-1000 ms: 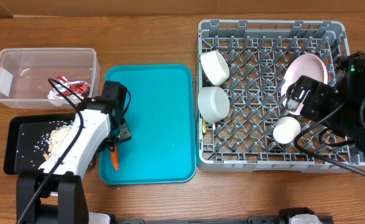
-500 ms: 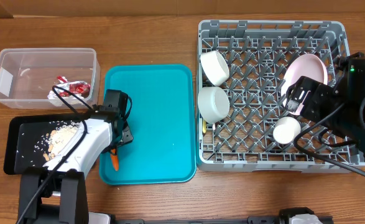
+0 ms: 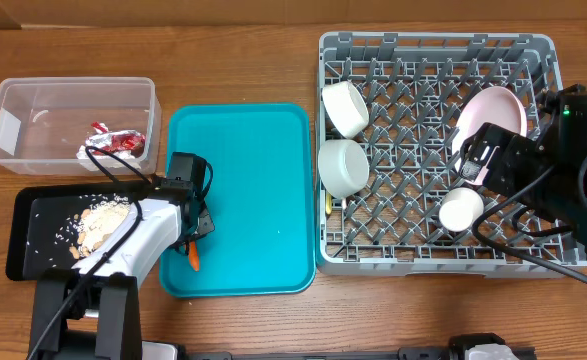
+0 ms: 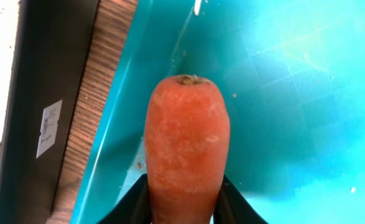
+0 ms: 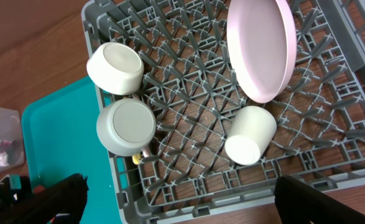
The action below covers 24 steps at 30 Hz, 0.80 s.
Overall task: Sort waste into correct bins and load items into the dishwasher rack
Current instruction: 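Lift the carrot with the left gripper and carry it over the black tray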
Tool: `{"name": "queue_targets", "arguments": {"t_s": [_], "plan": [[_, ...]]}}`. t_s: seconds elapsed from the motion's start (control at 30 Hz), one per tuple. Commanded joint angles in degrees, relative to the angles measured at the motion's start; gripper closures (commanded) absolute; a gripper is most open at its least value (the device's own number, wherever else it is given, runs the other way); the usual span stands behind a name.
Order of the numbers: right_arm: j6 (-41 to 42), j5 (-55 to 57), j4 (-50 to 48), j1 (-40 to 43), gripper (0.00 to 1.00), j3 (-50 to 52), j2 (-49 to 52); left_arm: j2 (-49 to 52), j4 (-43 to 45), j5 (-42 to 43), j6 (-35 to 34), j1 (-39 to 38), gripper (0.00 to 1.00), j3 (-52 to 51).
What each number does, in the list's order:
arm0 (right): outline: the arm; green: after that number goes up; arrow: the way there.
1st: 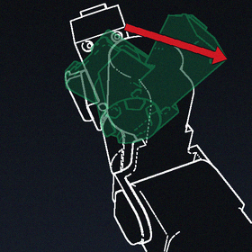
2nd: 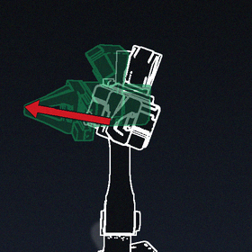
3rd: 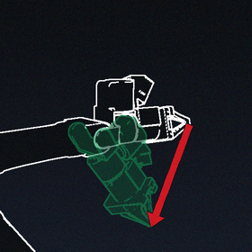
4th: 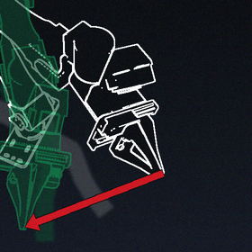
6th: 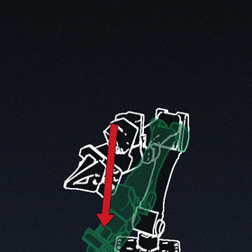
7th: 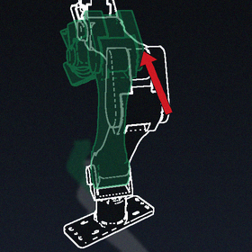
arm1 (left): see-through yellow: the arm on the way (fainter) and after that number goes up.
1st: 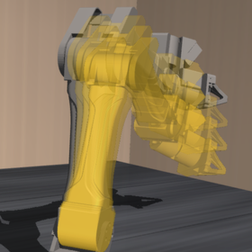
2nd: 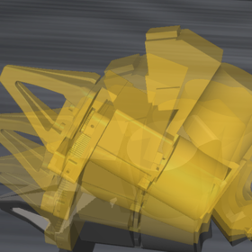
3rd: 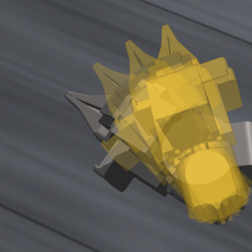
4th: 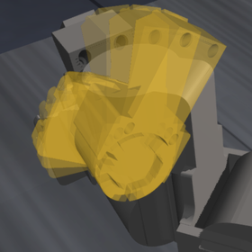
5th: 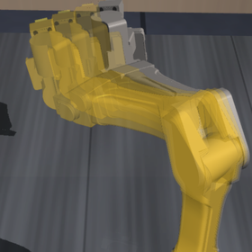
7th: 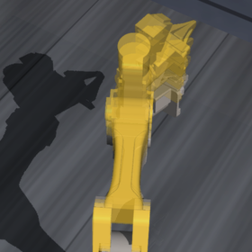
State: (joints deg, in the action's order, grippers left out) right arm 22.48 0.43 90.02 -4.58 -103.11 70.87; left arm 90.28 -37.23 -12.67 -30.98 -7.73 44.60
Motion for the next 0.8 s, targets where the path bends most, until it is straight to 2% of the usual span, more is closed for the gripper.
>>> {"name": "queue_targets", "arguments": {"t_s": [0.0, 0.33, 0.77], "plan": [[0.1, 0.5, -0.1, 0.2, 0.00, -0.8, -0.7, 0.3, 0.4, 0.7, 0.6, 0.2, 0.88, -1.1], [0.1, 0.5, -0.1, 0.2, 0.00, -0.8, -0.7, -1.4, -4.3, 1.2, 0.6, 0.2, 0.96, 3.9], [0.1, 0.5, -0.1, 0.2, 0.00, -0.8, -0.7, -11.6, -10.7, 1.8, 1.2, 0.0, 0.96, 7.3]]}}
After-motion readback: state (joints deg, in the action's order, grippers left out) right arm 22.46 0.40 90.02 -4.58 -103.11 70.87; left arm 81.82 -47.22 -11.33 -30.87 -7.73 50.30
